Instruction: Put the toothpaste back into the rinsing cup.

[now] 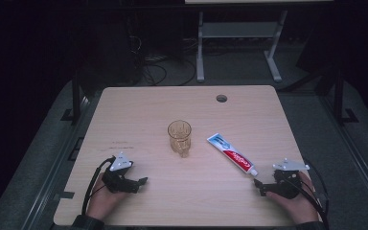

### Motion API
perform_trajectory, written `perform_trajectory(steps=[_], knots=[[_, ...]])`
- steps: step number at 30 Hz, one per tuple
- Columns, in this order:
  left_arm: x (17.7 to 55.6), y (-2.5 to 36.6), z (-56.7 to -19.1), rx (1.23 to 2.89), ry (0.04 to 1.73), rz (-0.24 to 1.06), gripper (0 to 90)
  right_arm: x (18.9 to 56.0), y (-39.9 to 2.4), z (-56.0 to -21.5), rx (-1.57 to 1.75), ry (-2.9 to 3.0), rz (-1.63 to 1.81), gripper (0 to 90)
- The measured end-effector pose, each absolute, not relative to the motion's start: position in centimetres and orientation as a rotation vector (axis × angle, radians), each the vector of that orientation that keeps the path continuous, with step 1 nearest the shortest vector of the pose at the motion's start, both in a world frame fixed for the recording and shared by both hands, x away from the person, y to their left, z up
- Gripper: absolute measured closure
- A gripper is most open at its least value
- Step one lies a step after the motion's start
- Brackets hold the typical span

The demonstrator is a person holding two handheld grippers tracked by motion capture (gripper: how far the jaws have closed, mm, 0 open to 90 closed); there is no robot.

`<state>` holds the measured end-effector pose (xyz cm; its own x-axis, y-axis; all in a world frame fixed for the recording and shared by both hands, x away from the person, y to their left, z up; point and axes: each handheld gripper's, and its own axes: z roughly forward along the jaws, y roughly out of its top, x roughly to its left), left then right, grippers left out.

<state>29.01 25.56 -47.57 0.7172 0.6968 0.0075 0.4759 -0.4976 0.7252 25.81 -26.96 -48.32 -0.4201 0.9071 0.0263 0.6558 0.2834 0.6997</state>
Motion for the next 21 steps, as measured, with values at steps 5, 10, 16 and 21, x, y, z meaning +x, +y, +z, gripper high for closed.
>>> perform_trajectory(steps=[5,10,16,21], knots=[[29.0,25.6,-47.6,2.191,0.886,0.39,13.3,25.8,-27.0,-48.3,1.398,2.191,0.918,2.0],[29.1,25.6,-47.6,2.193,0.885,0.391,13.3,25.6,-27.2,-48.2,1.371,2.202,0.938,11.8],[29.0,25.6,-47.6,2.191,0.887,0.391,13.3,25.1,-27.5,-47.5,1.366,2.235,0.939,30.1],[29.0,25.6,-47.6,2.191,0.886,0.391,13.3,24.8,-27.7,-46.9,1.399,2.282,0.944,37.6]])
